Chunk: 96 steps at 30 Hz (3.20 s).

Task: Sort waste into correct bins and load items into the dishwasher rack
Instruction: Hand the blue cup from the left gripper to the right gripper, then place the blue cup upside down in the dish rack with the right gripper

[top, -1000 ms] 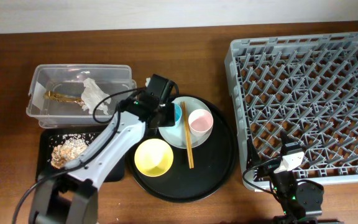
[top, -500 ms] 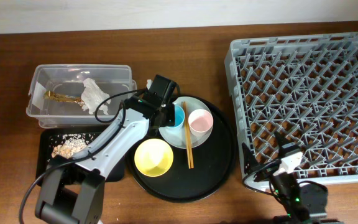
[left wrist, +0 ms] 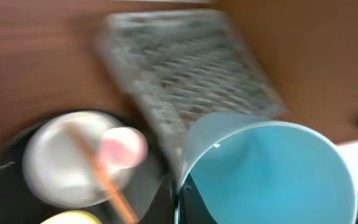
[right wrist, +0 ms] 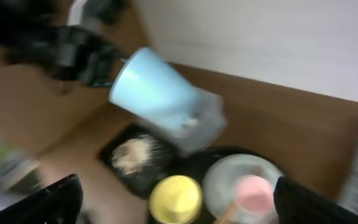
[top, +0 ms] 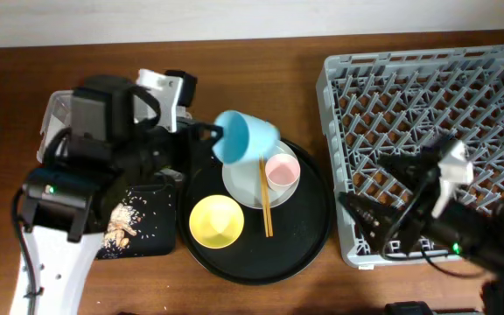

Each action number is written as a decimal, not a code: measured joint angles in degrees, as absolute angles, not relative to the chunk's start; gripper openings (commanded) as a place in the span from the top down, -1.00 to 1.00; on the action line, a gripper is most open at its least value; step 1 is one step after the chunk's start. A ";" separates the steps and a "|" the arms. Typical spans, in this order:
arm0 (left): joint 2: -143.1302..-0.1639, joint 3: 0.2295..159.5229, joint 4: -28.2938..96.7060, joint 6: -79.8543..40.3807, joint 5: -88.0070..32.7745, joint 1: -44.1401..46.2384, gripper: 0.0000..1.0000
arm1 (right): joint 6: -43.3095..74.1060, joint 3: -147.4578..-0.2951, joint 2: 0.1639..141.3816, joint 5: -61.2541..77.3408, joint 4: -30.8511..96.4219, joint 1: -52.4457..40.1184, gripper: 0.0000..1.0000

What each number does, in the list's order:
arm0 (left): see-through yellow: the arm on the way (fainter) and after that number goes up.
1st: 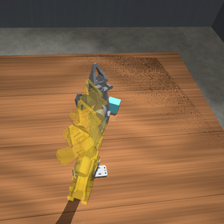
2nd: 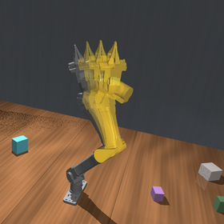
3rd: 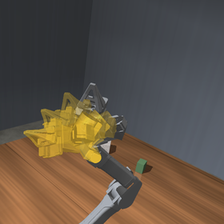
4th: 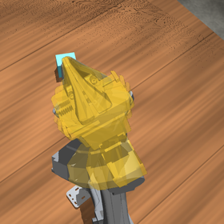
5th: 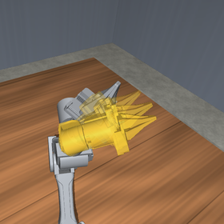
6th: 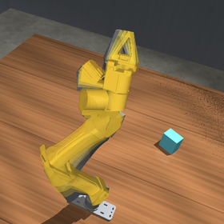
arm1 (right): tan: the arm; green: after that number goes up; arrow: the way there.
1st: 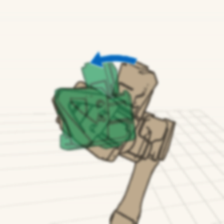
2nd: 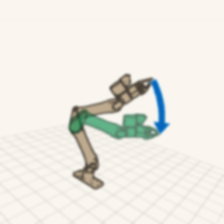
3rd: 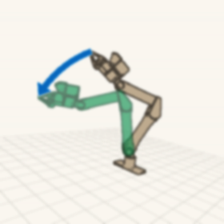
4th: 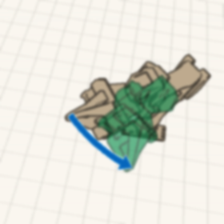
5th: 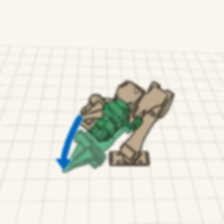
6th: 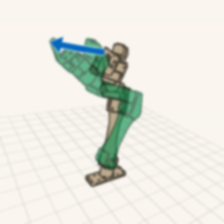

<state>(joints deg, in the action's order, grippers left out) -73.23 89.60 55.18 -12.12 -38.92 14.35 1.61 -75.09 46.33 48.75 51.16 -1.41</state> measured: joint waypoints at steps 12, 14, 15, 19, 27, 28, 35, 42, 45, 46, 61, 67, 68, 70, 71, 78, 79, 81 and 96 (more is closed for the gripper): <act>-78.41 89.58 47.11 -2.13 -73.45 12.99 1.00 | -9.15 -75.18 65.25 82.85 46.24 -1.61 -0.88; -79.09 89.58 47.00 -1.21 -73.60 13.30 1.00 | -9.87 -75.18 65.45 84.86 46.22 -2.44 -0.86; -79.18 89.58 46.68 -0.64 -73.67 13.67 1.00 | -10.37 -75.18 65.47 85.60 46.22 -3.51 -0.86; -79.18 89.58 45.32 0.45 -74.17 15.27 1.00 | -11.00 -75.20 65.49 84.95 46.61 -6.20 -0.84; -79.20 89.58 45.15 0.47 -74.02 17.89 1.00 | -11.38 -75.20 65.58 82.37 45.32 -7.25 -0.55; -79.20 89.58 45.12 0.47 -73.95 17.89 1.00 | -11.38 -75.20 65.58 82.39 44.99 -7.29 -0.54; -79.20 89.58 45.15 0.47 -73.93 17.93 1.00 | -11.31 -75.20 65.73 82.39 44.91 -7.64 -0.61; -79.20 89.58 45.50 0.49 -74.13 18.26 1.00 | -11.57 -75.20 66.08 81.95 44.75 -10.81 -0.37; -79.20 89.58 45.95 0.51 -73.80 18.20 1.00 | -11.25 -75.16 66.08 81.73 42.92 -10.83 -0.33; -79.20 89.62 46.46 0.73 -73.43 18.09 0.99 | -10.98 -75.16 66.15 81.56 41.91 -10.83 -0.31; -79.20 89.84 55.18 5.65 -43.51 17.85 -0.15 | -5.32 -75.46 66.46 58.17 46.37 -6.04 -0.22; -79.20 89.71 57.58 1.83 -27.51 16.53 -0.14 | -1.50 -75.46 69.32 11.73 52.27 -6.02 -0.22; -79.20 89.56 57.67 1.65 -26.92 16.53 -0.14 | -1.10 -75.46 70.57 8.69 52.27 -6.02 -0.22; -79.20 88.82 58.04 1.45 -26.04 16.53 -0.14 | 0.08 -75.46 75.09 3.55 52.10 -6.02 -0.22; -79.22 88.49 58.74 1.43 -25.85 16.53 -0.15 | 0.82 -75.44 79.26 0.93 51.59 -6.02 -0.22; -79.26 88.38 59.66 1.43 -25.41 16.53 -0.14 | 1.54 -75.44 89.43 -2.22 49.69 -6.00 -0.22; -79.26 88.38 59.68 1.43 -25.41 16.53 -0.14 | 1.56 -75.44 89.86 -2.39 49.69 -5.93 -0.22; -79.26 88.38 59.81 1.43 -25.41 16.53 -0.14 | 1.56 -75.44 90.56 -2.59 49.69 -5.65 -0.23; -79.26 88.38 60.05 1.41 -25.41 16.53 -0.15 | 1.72 -75.46 93.71 -2.61 49.54 -4.99 -0.69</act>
